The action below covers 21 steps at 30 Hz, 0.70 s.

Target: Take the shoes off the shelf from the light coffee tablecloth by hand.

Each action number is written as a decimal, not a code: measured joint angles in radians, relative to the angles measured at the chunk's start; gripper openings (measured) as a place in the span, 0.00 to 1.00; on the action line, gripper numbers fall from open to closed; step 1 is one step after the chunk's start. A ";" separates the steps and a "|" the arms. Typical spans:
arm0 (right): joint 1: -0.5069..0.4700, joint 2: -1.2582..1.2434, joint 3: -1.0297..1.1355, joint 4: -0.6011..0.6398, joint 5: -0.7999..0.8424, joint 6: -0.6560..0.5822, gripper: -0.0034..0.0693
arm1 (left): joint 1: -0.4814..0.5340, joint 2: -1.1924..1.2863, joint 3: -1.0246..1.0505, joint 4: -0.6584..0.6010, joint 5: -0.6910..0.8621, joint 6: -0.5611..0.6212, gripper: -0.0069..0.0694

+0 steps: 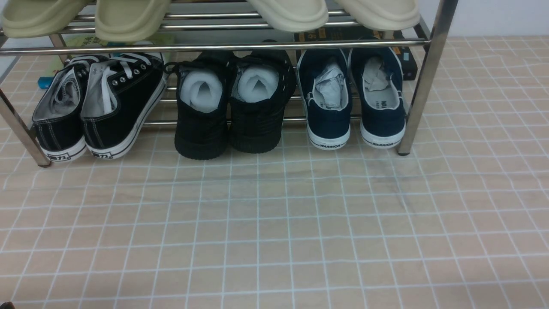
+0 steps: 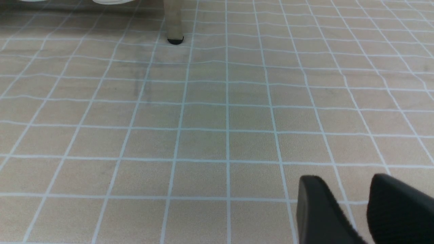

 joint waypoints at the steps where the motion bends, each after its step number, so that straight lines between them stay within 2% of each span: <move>1: 0.000 0.000 0.000 0.000 0.000 0.000 0.38 | 0.000 0.000 0.000 0.000 0.000 0.000 0.40; 4: 0.000 0.000 0.000 0.039 -0.003 0.005 0.38 | 0.000 0.000 0.000 0.000 0.000 0.000 0.40; 7: 0.000 0.000 0.002 0.205 -0.016 0.076 0.38 | 0.000 0.000 0.000 0.000 0.000 0.000 0.40; 10: 0.000 0.000 0.010 0.481 -0.039 0.194 0.38 | 0.000 0.000 0.000 0.000 0.000 0.000 0.40; 13: 0.000 0.000 0.011 0.713 -0.068 0.257 0.38 | 0.000 0.000 0.000 0.000 0.000 0.000 0.40; 16: 0.000 0.000 0.011 0.799 -0.090 0.262 0.38 | 0.000 0.000 0.000 0.000 0.000 0.000 0.40; 21: 0.000 0.000 0.005 0.834 -0.101 0.254 0.36 | 0.000 0.000 0.000 0.000 0.000 0.000 0.40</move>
